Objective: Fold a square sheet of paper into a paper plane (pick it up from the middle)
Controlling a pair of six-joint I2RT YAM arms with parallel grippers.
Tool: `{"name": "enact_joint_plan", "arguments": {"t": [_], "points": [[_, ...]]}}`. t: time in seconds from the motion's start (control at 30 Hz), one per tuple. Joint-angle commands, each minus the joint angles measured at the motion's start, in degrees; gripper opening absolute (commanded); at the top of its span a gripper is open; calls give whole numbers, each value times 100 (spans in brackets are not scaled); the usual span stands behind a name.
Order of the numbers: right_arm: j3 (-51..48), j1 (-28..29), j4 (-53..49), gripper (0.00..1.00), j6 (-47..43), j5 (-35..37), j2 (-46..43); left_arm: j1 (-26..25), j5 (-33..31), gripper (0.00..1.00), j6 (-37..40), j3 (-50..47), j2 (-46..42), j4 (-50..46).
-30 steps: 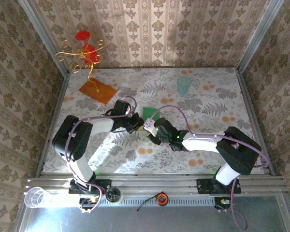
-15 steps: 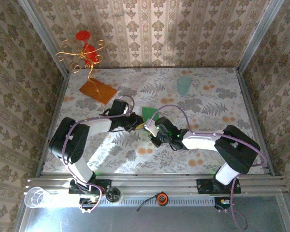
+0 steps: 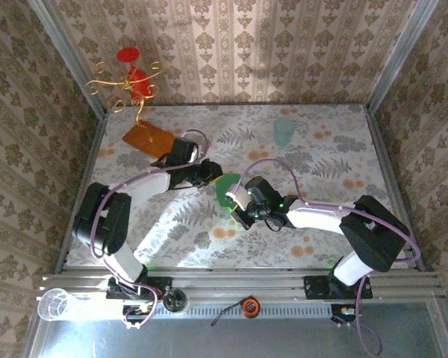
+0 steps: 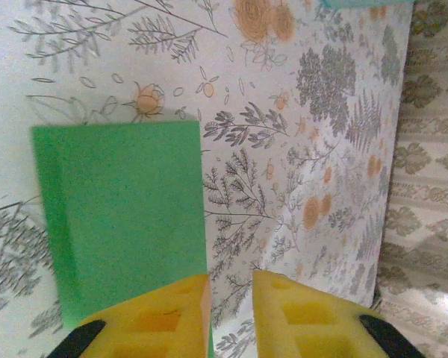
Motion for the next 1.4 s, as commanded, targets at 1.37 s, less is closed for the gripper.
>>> {"name": "enact_joint_plan", "arguments": {"t": [1.37], "points": [[533,-600,-782,0,1389,-138,630,-407,141,0,883,610,1817,-814]]}}
